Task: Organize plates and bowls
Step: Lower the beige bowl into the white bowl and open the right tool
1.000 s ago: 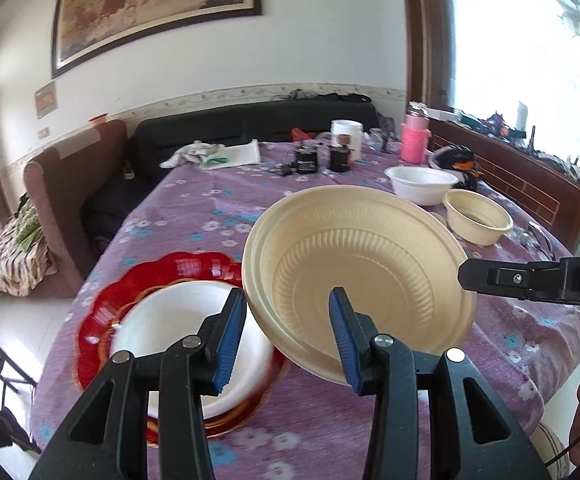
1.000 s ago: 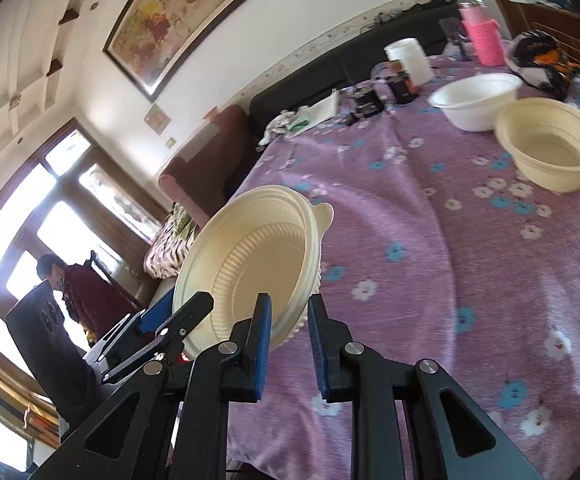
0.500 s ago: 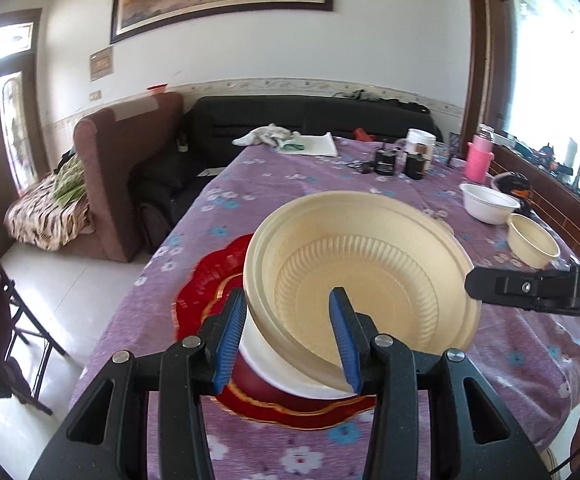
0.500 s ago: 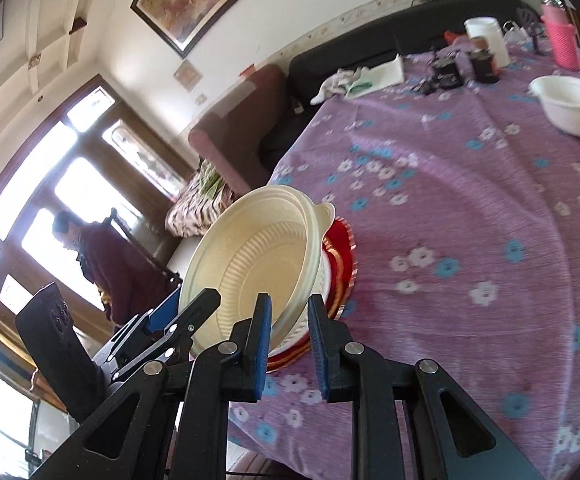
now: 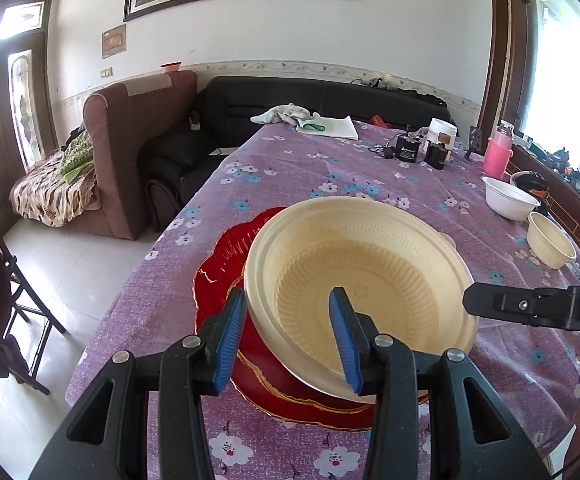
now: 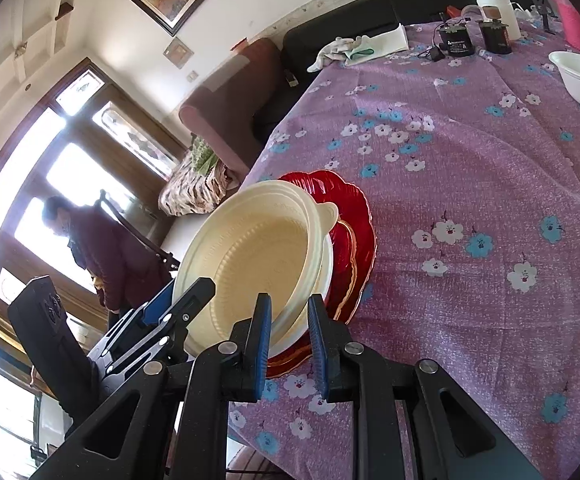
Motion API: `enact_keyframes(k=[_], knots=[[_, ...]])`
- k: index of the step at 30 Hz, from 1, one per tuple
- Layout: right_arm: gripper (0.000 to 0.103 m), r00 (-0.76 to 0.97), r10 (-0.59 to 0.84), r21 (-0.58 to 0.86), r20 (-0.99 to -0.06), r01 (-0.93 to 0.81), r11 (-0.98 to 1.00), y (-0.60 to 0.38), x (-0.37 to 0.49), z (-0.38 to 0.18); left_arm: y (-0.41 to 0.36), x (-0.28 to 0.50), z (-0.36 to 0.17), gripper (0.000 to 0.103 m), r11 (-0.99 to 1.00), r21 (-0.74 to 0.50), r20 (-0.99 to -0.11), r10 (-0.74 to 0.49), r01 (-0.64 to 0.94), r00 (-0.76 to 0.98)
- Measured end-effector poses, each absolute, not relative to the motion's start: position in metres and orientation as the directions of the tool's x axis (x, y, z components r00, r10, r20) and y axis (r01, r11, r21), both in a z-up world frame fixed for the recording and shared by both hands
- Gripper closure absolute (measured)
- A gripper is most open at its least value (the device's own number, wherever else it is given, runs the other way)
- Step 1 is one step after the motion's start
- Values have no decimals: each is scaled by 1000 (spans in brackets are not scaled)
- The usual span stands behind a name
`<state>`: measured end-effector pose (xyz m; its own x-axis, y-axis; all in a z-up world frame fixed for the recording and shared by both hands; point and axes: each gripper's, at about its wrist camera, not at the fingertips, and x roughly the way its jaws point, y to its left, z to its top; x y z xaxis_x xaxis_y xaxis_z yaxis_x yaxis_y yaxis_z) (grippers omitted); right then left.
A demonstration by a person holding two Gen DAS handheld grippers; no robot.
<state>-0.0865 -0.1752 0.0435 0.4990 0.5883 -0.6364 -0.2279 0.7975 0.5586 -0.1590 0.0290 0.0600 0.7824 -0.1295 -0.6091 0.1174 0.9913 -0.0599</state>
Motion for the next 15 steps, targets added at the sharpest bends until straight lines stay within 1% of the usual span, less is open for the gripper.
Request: enact_keyframes(k=[6,8,9,15], knots=[[81,500,591,553,-633,-242,797,-172,-88,44,33,-158,61,59,992,-67,-610,-124,105,783],[81,500,590,550,-634,-246,798,-172,-89,44,35,-159,61,52,993,-67,-609,-119,99,784],[80,500,592,552,-632,-246,797,-173,-89,44,35,-159,62,51,993,-66,-607,-116,96,786],[77,503,600,554,-623,-258,792,-174,-91,47,39,-161,67,50,995,-69,-592,-104,79,799]])
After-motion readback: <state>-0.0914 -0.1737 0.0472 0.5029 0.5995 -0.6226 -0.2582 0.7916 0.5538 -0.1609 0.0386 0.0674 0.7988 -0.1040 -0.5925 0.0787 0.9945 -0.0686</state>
